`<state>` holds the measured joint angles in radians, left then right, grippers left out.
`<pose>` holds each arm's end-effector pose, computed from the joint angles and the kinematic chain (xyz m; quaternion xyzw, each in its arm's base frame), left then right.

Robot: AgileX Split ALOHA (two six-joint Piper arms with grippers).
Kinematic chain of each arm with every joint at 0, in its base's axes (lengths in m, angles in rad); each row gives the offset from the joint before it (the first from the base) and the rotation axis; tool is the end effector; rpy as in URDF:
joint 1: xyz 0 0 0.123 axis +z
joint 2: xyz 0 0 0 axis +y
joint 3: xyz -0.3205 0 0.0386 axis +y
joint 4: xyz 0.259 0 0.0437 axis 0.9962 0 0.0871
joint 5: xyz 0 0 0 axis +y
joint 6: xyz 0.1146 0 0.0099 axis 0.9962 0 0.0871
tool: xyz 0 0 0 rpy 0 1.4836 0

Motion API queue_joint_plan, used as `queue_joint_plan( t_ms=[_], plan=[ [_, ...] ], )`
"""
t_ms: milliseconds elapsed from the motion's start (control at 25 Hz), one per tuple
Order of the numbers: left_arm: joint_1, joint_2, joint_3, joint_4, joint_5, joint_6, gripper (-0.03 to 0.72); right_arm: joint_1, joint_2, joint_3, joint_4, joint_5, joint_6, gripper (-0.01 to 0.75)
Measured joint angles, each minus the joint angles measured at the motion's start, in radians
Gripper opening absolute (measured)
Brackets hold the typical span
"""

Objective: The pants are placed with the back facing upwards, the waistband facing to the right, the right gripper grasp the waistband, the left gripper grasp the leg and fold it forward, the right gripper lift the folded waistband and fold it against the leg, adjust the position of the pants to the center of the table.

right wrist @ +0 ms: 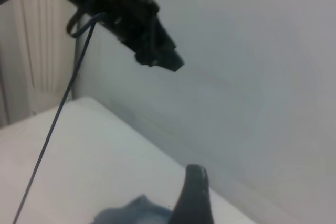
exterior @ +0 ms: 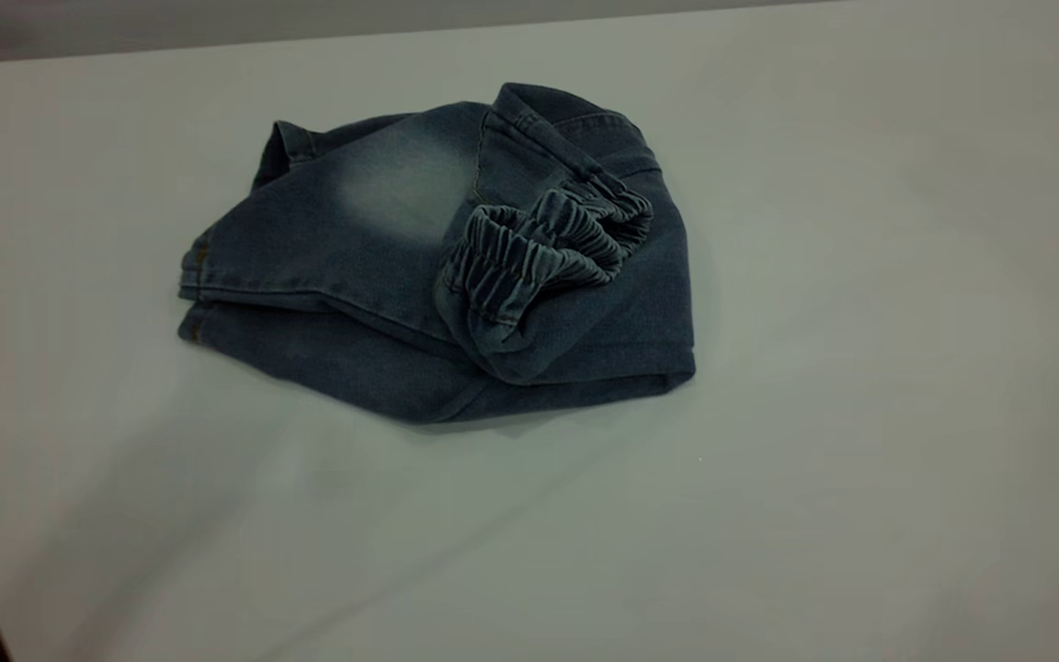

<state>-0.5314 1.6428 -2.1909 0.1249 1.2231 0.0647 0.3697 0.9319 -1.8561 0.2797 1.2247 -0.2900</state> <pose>0.3129 -0.1683 0.5489 0.2498 0.8437 -0.0488 0.4725 0.0543 0.0531 0.6141 -0.2927 0.7145 0.1564 0.6159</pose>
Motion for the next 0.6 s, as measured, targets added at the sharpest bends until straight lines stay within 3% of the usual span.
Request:
queue_joint_plan(
  t_ms=[240, 400, 600],
  plan=[
    [0.000, -0.250, 0.281, 0.001, 0.000, 0.000, 0.397, 0.000, -0.108, 0.125, 0.070, -0.005, 0.000, 0.552],
    [0.000, -0.439, 0.488, 0.005, -0.001, 0.000, 0.397, 0.000, -0.185, 0.246, 0.110, -0.081, -0.008, 0.552],
    [0.000, -0.679, 0.730, 0.006, 0.000, 0.000, 0.397, 0.000, -0.272, 0.388, 0.108, -0.023, -0.004, 0.552]
  ],
)
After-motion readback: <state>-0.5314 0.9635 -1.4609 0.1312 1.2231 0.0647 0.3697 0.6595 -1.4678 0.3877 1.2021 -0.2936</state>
